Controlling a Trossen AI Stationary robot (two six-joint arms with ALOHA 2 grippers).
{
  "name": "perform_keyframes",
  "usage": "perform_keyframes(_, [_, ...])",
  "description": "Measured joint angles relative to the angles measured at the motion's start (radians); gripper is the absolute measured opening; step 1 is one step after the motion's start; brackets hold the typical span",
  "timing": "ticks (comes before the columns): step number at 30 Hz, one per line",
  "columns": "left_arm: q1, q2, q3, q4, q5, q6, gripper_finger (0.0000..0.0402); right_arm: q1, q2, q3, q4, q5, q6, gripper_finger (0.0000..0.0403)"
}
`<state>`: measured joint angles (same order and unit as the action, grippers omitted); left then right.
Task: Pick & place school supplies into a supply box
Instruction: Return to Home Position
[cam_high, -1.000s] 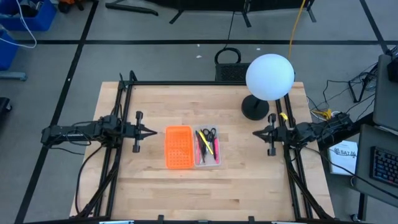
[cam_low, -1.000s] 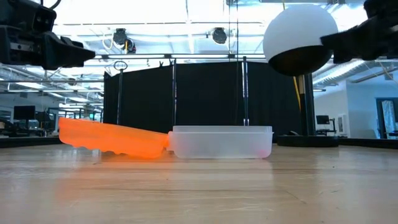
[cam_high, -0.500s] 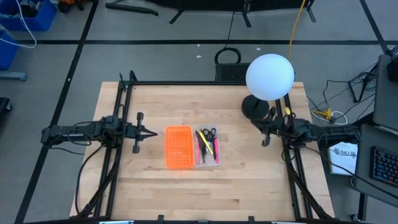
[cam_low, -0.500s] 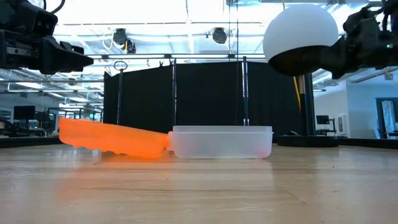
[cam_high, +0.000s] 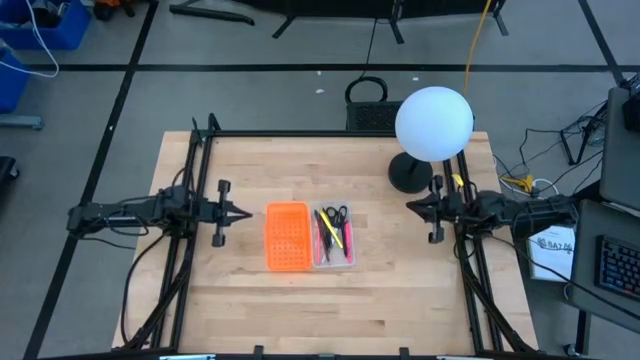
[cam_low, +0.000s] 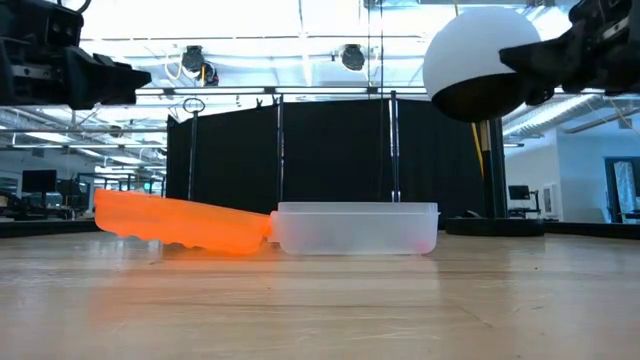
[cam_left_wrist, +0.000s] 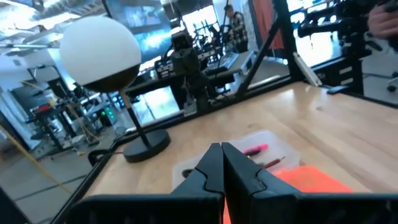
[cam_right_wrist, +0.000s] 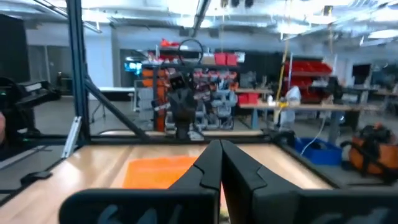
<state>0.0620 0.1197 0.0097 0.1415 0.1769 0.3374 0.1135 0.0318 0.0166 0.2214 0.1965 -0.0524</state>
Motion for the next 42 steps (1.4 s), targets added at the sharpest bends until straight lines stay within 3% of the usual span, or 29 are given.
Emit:
perform_keyframes(4, [0.000, -0.043, 0.000, -0.042, 0.007, -0.009, 0.0001, 0.048, -0.007, 0.000, 0.009, 0.088, -0.049, 0.0000])
perform_keyframes(9, [-0.013, -0.113, 0.001, -0.097, 0.006, -0.087, 0.0001, 0.096, -0.008, -0.001, 0.006, 0.096, -0.053, 0.0000])
perform_keyframes(12, [-0.048, -0.115, 0.002, -0.099, 0.002, -0.104, 0.0001, 0.131, -0.008, -0.001, 0.004, 0.152, -0.047, 0.0000])
perform_keyframes(22, [-0.155, -0.115, 0.002, -0.100, -0.132, -0.067, 0.0000, 0.248, -0.008, -0.002, -0.001, 0.233, -0.106, 0.0000])
perform_keyframes(28, [-0.157, -0.114, 0.002, -0.123, -0.149, -0.059, 0.0000, 0.275, -0.008, -0.002, -0.009, 0.165, -0.133, 0.0000])
perform_keyframes(42, [-0.164, -0.113, 0.002, -0.129, -0.156, -0.153, 0.0001, 0.275, -0.008, -0.002, -0.129, 0.201, 0.018, 0.0000])
